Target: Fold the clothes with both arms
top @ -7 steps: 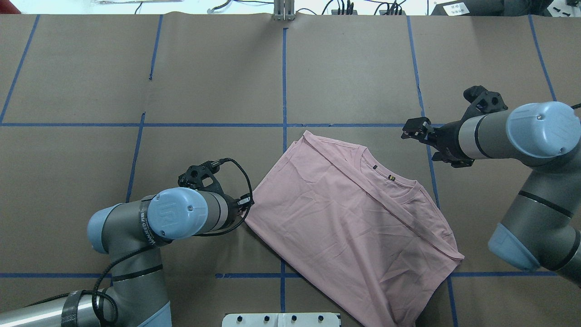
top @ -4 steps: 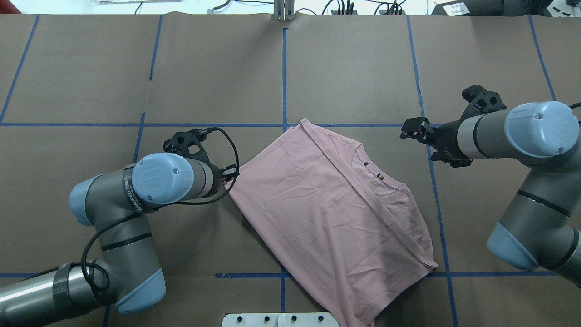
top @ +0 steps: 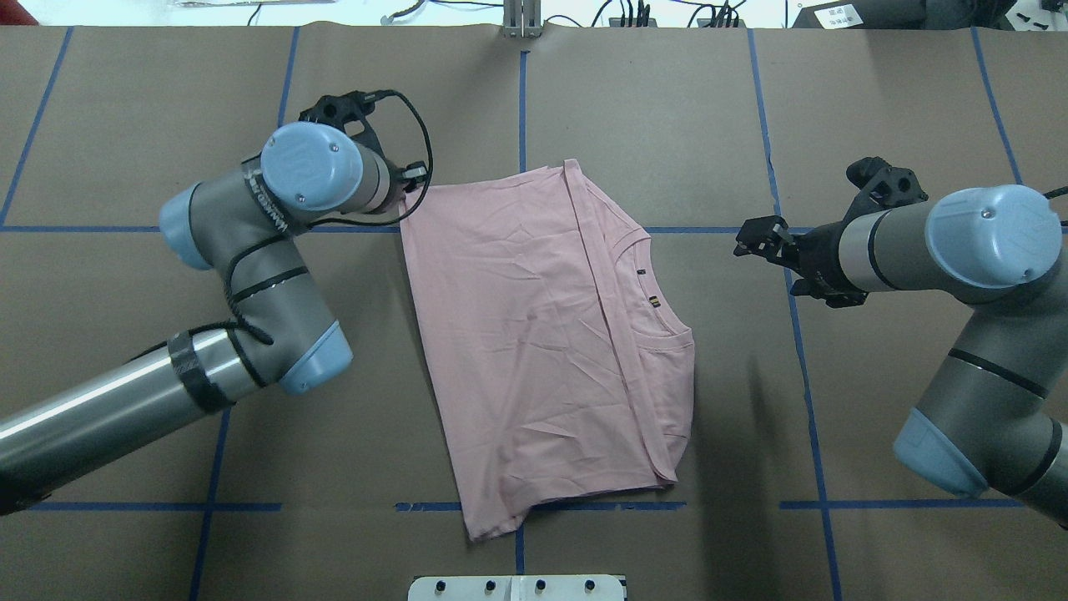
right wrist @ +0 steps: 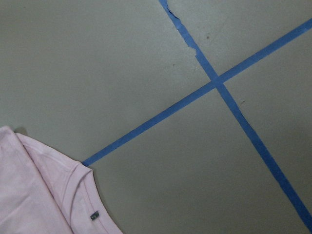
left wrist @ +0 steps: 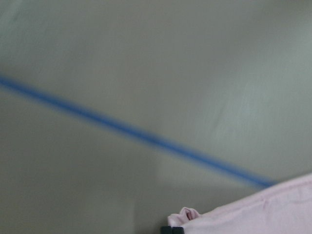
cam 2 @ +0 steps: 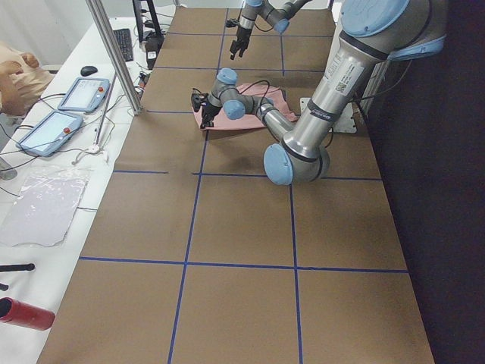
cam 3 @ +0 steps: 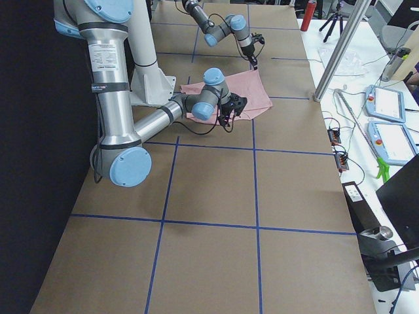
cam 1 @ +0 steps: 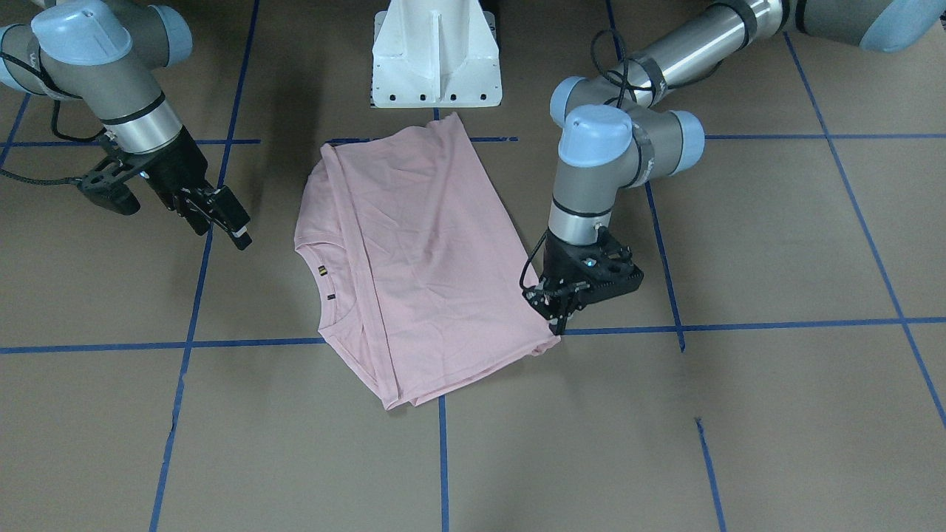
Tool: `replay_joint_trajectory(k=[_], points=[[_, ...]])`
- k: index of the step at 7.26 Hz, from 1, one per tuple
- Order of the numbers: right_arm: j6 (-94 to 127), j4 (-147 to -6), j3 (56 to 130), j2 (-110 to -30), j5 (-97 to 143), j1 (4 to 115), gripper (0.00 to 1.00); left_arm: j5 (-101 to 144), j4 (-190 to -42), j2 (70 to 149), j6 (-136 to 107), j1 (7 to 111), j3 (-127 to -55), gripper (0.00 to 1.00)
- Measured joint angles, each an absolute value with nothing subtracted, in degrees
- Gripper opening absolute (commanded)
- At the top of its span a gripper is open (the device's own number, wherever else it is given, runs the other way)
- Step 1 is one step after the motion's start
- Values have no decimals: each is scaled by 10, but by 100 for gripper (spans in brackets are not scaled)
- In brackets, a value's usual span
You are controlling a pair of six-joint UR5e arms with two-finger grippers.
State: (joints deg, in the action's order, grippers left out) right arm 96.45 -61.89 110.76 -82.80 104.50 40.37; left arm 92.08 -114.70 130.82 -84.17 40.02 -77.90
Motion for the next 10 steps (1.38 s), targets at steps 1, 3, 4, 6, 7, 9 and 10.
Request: replay_joint_trajectory(k=[1, 3, 4, 6, 7, 9, 10], points=[[961, -618, 1109, -828, 1045, 403, 100, 921, -1192, 1352, -822, 433, -696, 0], [959, -616, 1109, -819, 1041, 399, 100, 921, -1259, 1394, -791, 474, -596, 36], [963, -616, 1109, -807, 1033, 387, 100, 923, -1267, 1394, -782, 480, -598, 36], [1019, -618, 1112, -777, 972, 314, 94, 962, -1266, 1341, -778, 483, -700, 36], [1076, -634, 1111, -753, 916, 252, 80, 988, -1265, 1303, -779, 484, -757, 36], [1145, -745, 1105, -679, 831, 163, 73, 1004, -1264, 1270, -780, 484, -806, 37], [1156, -783, 1093, -648, 815, 146, 73, 1006, -1263, 1266, -781, 484, -813, 38]])
